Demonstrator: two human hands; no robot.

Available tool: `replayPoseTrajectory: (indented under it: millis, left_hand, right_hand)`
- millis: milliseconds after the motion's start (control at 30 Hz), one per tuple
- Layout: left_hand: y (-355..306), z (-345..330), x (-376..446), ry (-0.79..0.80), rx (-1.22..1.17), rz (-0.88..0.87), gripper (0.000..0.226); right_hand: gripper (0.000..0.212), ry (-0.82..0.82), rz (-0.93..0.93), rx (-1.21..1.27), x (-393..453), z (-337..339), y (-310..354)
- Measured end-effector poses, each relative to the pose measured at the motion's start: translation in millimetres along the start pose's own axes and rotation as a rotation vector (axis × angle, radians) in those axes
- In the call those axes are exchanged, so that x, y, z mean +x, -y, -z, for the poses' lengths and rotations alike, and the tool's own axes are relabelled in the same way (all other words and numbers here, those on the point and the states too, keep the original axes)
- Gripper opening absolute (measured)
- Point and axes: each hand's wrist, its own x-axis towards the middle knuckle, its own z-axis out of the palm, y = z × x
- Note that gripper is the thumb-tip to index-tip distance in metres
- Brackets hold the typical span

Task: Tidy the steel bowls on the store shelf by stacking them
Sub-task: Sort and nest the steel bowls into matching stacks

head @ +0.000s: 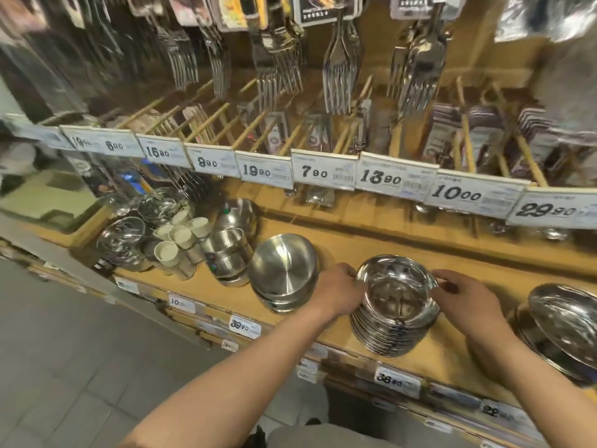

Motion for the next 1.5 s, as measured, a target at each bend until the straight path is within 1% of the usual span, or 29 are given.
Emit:
replayPoseTrajectory:
  millis: [67, 133, 200, 267, 367, 467, 533, 633, 700, 767, 833, 900, 933, 967, 1033, 1100, 1133, 1200, 1267, 1300, 1333, 1433, 1500]
  left_hand:
    - [-1, 4, 0, 0.0, -0.012, 0.0, 0.041]
    - [-4, 15, -3, -0.035, -0.044, -0.003, 0.039]
    - [-4, 32, -6, -0.107, -0.049, -0.036, 0.024]
    - [0, 57, -12, -0.188, -0.066, -0.045, 0.02]
    - [16, 100, -23, -0.272, -0.232, 0.028, 0.017]
    - [45, 147, -37, -0.36, -0.376, 0.125, 0.011]
    - [68, 175, -43, -0.401, -0.406, 0.171, 0.014]
    - [99, 206, -39, -0.429, -0.47, 0.224, 0.024]
    - [119, 224, -29, -0.427, -0.515, 0.253, 0.026]
    - [139, 240, -14, -0.427, -0.524, 0.268, 0.024]
    - [156, 252, 5, -0.408, -0.528, 0.262, 0.016]
    - [167, 263, 23, -0.343, -0.515, 0.256, 0.009]
    - [171, 268, 31, -0.312, -0.505, 0.259, 0.01]
    - [173, 272, 39, -0.285, -0.498, 0.264, 0.011]
    - [174, 280, 52, -0.234, -0.483, 0.283, 0.013]
    - [171, 286, 61, -0.183, -0.478, 0.299, 0.012]
    - [170, 288, 65, -0.145, -0.478, 0.3, 0.011]
    - [166, 290, 73, -0.046, -0.511, 0.301, 0.013]
    - [167, 291, 84, 0.037, -0.534, 0.303, 0.018]
    - [168, 291, 88, 0.054, -0.543, 0.298, 0.017]
    - [169, 291, 93, 0.052, -0.555, 0.295, 0.013]
    - [173, 289, 104, 0.005, -0.499, 0.288, 0.007]
    - [173, 286, 108, -0.007, -0.448, 0.282, 0.003]
  right_hand:
    - [0.039, -0.051, -0.005, 0.008, 0, 3, 5]
    - [0.035, -0.117, 0.053, 0.039, 0, 6, 18]
    - [0.029, -0.156, 0.137, 0.088, -4, 6, 37]
    - [0.033, -0.146, 0.224, 0.152, -8, 0, 58]
    - [0.033, -0.014, 0.289, 0.29, -12, -20, 90]
    - [0.033, 0.172, 0.298, 0.29, -20, -51, 114]
    - [0.032, 0.265, 0.312, 0.294, -28, -74, 124]
    - [0.031, 0.308, 0.303, 0.246, -29, -105, 136]
    - [0.027, 0.323, 0.253, 0.226, -23, -130, 146]
    - [0.019, 0.299, 0.211, 0.178, -16, -157, 160]
    - [0.023, 0.265, 0.194, 0.167, -8, -182, 174]
    - [0.023, 0.299, 0.199, 0.093, 0, -209, 189]
    - [0.022, 0.315, 0.202, 0.034, 3, -222, 198]
    - [0.027, 0.303, 0.184, -0.004, 4, -233, 208]
    - [0.029, 0.27, 0.117, -0.007, 4, -250, 227]
    - [0.028, 0.252, 0.091, -0.007, 3, -261, 240]
    - [0.026, 0.242, 0.074, -0.005, 3, -264, 245]
    - [0.014, 0.201, 0.041, 0.027, 7, -269, 252]
    - [0.012, 0.168, 0.055, -0.021, 14, -275, 258]
    - [0.012, 0.174, 0.061, -0.068, 16, -278, 261]
    - [0.015, 0.191, 0.057, -0.106, 18, -283, 265]
    - [0.039, 0.211, 0.028, -0.261, 27, -293, 278]
    - [0.042, 0.214, 0.003, -0.372, 31, -300, 281]
